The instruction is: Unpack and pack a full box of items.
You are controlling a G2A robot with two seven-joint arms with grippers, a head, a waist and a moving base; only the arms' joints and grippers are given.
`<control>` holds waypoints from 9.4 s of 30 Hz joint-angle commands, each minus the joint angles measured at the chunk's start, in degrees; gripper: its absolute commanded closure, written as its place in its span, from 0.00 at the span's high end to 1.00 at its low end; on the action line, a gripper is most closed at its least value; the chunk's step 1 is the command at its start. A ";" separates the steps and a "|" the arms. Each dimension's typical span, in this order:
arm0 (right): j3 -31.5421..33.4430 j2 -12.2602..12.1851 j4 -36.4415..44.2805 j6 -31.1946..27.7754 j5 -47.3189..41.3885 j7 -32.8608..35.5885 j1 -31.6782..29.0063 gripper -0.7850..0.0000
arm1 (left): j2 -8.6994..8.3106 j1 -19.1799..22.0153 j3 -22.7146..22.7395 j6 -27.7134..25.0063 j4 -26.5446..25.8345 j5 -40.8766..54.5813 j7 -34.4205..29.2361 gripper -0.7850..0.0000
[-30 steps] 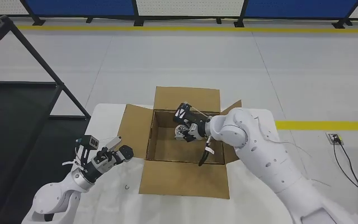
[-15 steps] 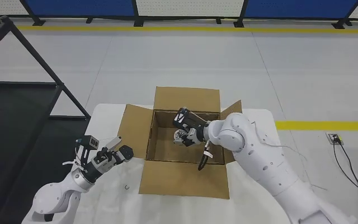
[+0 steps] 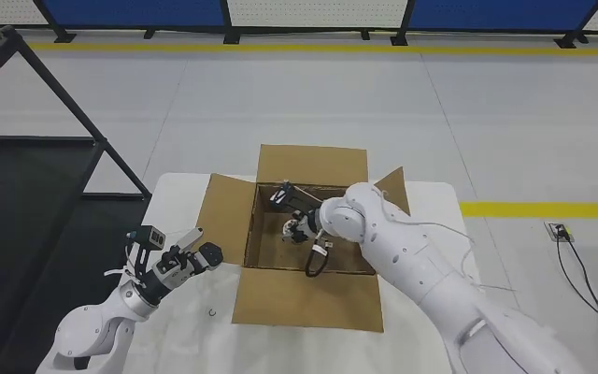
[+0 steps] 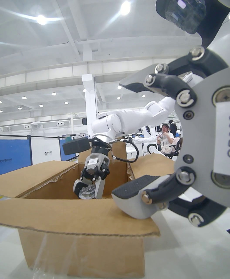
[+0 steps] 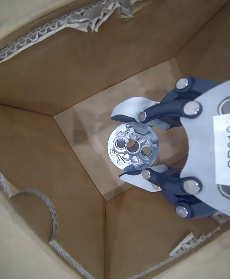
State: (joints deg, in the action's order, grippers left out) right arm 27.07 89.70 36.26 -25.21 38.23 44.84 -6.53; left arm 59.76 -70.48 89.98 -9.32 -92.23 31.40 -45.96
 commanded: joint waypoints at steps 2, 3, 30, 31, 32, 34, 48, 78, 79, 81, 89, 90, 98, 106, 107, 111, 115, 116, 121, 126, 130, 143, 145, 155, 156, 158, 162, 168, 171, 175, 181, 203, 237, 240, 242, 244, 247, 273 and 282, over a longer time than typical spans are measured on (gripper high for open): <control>-1.22 2.09 -4.08 0.09 0.09 -0.86 0.79 0.00 | 0.00 0.00 0.00 0.00 0.00 0.00 0.00 1.00; -1.58 2.76 -5.37 0.15 0.16 -1.13 0.99 0.00 | 0.00 0.00 0.00 0.00 0.00 0.00 0.00 1.00; -1.78 10.10 -22.57 -5.48 0.74 -9.21 3.12 1.00 | 0.00 0.00 0.00 0.00 0.00 0.00 0.00 1.00; -1.70 10.05 -22.58 -5.84 0.88 -9.44 3.12 1.00 | 0.00 0.00 0.00 0.00 0.00 0.00 0.00 1.00; -1.68 9.99 -22.55 -6.17 1.15 -9.70 3.14 1.00 | 0.00 0.00 0.00 0.00 0.00 0.00 0.00 1.00; -1.59 9.80 -22.46 -6.97 1.69 -10.66 3.11 1.00 | 0.00 0.00 0.00 0.00 0.00 0.00 0.00 1.00; -0.59 6.34 -15.24 -12.88 7.77 -21.32 1.22 1.00 | 0.00 0.00 0.00 0.00 0.00 0.00 0.00 1.00; 43.65 -17.11 78.74 3.18 33.38 -11.48 -47.32 1.00 | 0.00 0.00 0.00 0.00 0.00 0.00 0.00 1.00; 46.71 -17.53 82.05 3.82 33.63 -11.99 -50.47 1.00 | 0.00 0.00 0.00 0.00 0.00 0.00 0.00 1.00; 52.76 -18.23 87.43 4.33 33.41 -13.08 -56.99 1.00 | 0.00 0.00 0.00 0.00 0.00 0.00 0.00 1.00; 75.81 -19.35 91.68 4.74 25.32 -19.98 -78.18 1.00 | 0.00 0.00 0.00 0.00 0.00 0.00 0.00 1.00; 77.58 -19.37 90.71 3.07 22.97 -21.78 -80.33 1.00 | 0.00 0.00 0.00 0.00 0.00 0.00 0.00 1.00; 80.58 -20.67 72.38 -9.37 15.70 -17.59 -79.29 1.00 | 0.00 0.00 0.00 0.00 0.00 0.00 0.00 1.00; 73.05 -21.35 57.12 -6.64 18.23 -9.90 -66.91 1.00 | 0.00 0.00 0.00 0.00 0.00 0.00 0.00 1.00; 72.58 -21.44 56.12 -6.61 18.42 -9.12 -65.93 1.00 | 0.00 0.00 0.00 0.00 0.00 0.00 0.00 1.00; 70.99 -21.80 53.48 -6.02 18.89 -5.82 -62.81 1.00 | 0.00 0.00 0.00 0.00 0.00 0.00 0.00 1.00; 69.64 -22.17 52.18 -6.01 19.07 -2.22 -60.90 0.31 | 0.00 0.00 0.00 0.00 0.00 0.00 0.00 1.00; 69.33 -22.23 51.97 -5.79 18.89 -1.66 -60.45 0.22 | 0.00 0.00 0.00 0.00 0.00 0.00 0.00 1.00; 68.29 -22.60 51.21 -5.23 18.55 0.31 -59.39 0.00 | 0.00 0.00 0.00 0.00 0.00 0.00 0.00 1.00; 69.06 -23.03 53.12 -4.96 18.04 -1.71 -60.42 0.00 | 0.00 0.00 0.00 0.00 0.00 0.00 0.00 1.00; 71.16 -23.25 57.87 -2.71 17.09 -6.13 -63.08 0.00 | 0.00 0.00 0.00 0.00 0.00 0.00 0.00 1.00; 74.31 -23.60 92.82 6.68 17.94 -12.38 -66.36 0.00 | 0.00 0.00 0.00 0.00 0.00 0.00 0.00 1.00; 71.42 -23.84 95.01 4.43 18.23 -10.34 -63.84 0.00 | 0.00 0.00 0.00 0.00 0.00 0.00 0.00 1.00; 41.21 -22.36 78.84 3.41 20.02 6.41 -34.54 0.00 | 0.00 0.00 0.00 0.00 0.00 0.00 0.00 1.00; 38.21 -21.83 75.59 3.91 18.80 7.52 -31.63 0.00 | 0.00 0.00 0.00 0.00 0.00 0.00 0.00 1.00; 33.18 -20.75 68.90 4.67 16.74 10.27 -25.97 0.00 | 0.00 0.00 0.00 0.00 0.00 0.00 0.00 1.00; 25.13 -18.54 55.95 5.35 13.03 13.12 -18.14 0.00 | 0.00 0.00 0.00 0.00 0.00 0.00 0.00 1.00; 18.86 -15.90 39.96 5.92 9.70 11.67 -12.38 0.00 | 0.00 0.00 0.00 0.00 0.00 0.00 0.00 1.00; 17.28 -14.95 33.24 6.56 10.38 7.99 -11.09 0.00 | 0.00 0.00 0.00 0.00 0.00 0.00 0.00 1.00; 15.90 -14.08 27.64 8.60 12.47 2.63 -11.31 0.00 | 0.00 0.00 0.00 0.00 0.00 0.00 0.00 1.00; 16.76 -14.02 23.13 5.20 11.12 -1.26 -12.86 0.00 | 0.00 0.00 0.00 0.00 0.00 0.00 0.00 1.00; 17.02 -13.68 22.00 1.64 13.95 -1.47 -15.23 0.59 | 0.00 0.00 0.00 0.00 0.00 0.00 0.00 1.00; 44.70 -22.19 74.20 -6.01 18.90 -17.01 -47.80 1.00 | 0.00 0.00 0.00 0.00 0.00 0.00 0.00 1.00; 44.70 -22.19 74.20 -6.01 18.90 -17.01 -47.80 1.00 | 0.00 0.00 0.00 0.00 0.00 0.00 0.00 1.00; 44.74 -22.18 74.04 -5.77 18.78 -17.27 -47.93 1.00 | 0.00 0.00 0.00 0.00 0.00 0.00 0.00 1.00; 45.62 -22.17 73.76 -5.07 16.30 -18.67 -48.03 1.00 | 0.00 0.00 0.00 0.00 0.00 0.00 0.00 1.00; 49.29 -22.32 74.56 -2.89 10.46 -19.78 -47.96 1.00 | 0.02 -0.30 0.30 0.22 -0.27 0.47 0.81 1.00; 66.82 -25.62 65.68 14.50 -22.24 6.60 -46.18 1.00 | -0.86 0.18 8.84 0.77 4.97 4.88 1.51 1.00; 62.38 -26.40 56.49 20.39 -26.99 19.66 -39.79 1.00 | -0.79 -0.17 7.46 1.15 4.19 4.42 0.85 1.00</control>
State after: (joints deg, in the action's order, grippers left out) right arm 89.83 63.33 93.30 -4.51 12.38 63.60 -46.74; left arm 58.95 -70.78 97.77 -8.21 -87.80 35.93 -44.97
